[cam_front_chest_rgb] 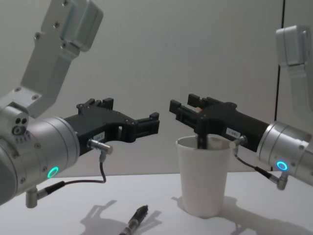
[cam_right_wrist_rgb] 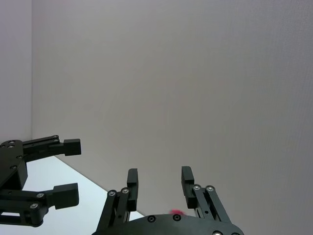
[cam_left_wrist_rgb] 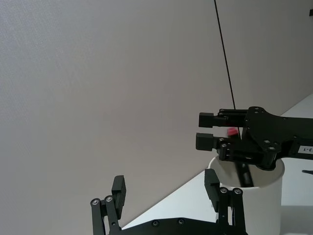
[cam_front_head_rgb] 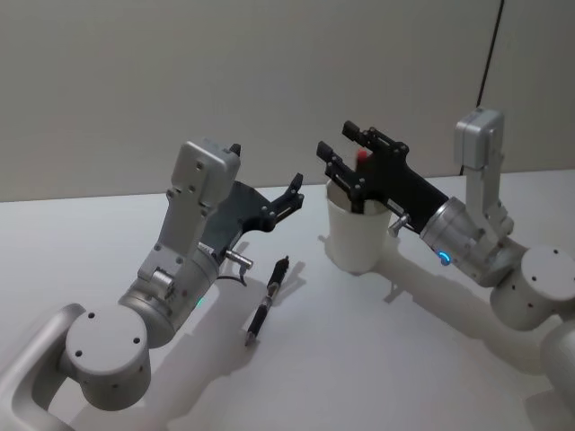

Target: Place the pen into the pen holder.

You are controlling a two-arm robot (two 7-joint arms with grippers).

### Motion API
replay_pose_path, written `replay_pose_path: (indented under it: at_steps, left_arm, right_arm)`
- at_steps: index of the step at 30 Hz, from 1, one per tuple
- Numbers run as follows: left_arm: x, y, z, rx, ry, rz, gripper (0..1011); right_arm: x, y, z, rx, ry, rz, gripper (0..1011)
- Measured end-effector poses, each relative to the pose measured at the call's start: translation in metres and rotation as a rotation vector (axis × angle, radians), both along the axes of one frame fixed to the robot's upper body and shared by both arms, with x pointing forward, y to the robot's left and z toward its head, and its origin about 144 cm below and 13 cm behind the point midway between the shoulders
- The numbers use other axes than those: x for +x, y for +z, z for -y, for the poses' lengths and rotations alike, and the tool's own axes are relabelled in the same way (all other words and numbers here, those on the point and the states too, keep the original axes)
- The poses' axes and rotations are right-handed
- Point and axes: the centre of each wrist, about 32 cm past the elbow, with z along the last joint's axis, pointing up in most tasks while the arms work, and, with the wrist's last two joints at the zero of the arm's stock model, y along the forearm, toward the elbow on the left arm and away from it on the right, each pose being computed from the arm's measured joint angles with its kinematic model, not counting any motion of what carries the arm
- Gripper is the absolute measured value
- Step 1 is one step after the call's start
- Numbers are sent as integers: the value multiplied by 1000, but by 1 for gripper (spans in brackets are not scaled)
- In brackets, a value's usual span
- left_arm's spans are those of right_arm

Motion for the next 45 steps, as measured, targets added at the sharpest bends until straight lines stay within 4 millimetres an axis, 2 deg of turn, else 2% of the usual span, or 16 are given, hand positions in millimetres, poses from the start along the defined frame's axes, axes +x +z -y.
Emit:
replay_pose_path:
  at_steps: [8, 12, 15, 17, 24, 31, 38, 45]
  left_arm:
    - [0, 0, 0, 0, 0, 0, 1001]
    - [0, 0, 0, 0, 0, 0, 1001]
    - [0, 0, 0, 0, 0, 0, 1001]
    - [0, 0, 0, 0, 0, 0, 1001]
    - [0, 0, 0, 0, 0, 0, 1001]
    - [0, 0, 0, 0, 0, 0, 1001]
    - [0, 0, 0, 0, 0, 0, 1001]
    - [0, 0, 0, 0, 0, 0, 1001]
  right_arm:
    - [0, -1, 0, 0, 0, -2, 763]
    - [0, -1, 0, 0, 0, -4, 850]
    - [-1, 1, 1, 6, -4, -3, 969]
    - [-1, 4, 2, 13, -11, -1, 999]
    - [-6, 16, 13, 42, -56, 7, 1002]
    - [-20, 27, 29, 73, -125, 1, 1001]
    - [-37, 33, 40, 90, -183, -12, 1001]
    - [-43, 34, 43, 96, -201, -19, 1001]
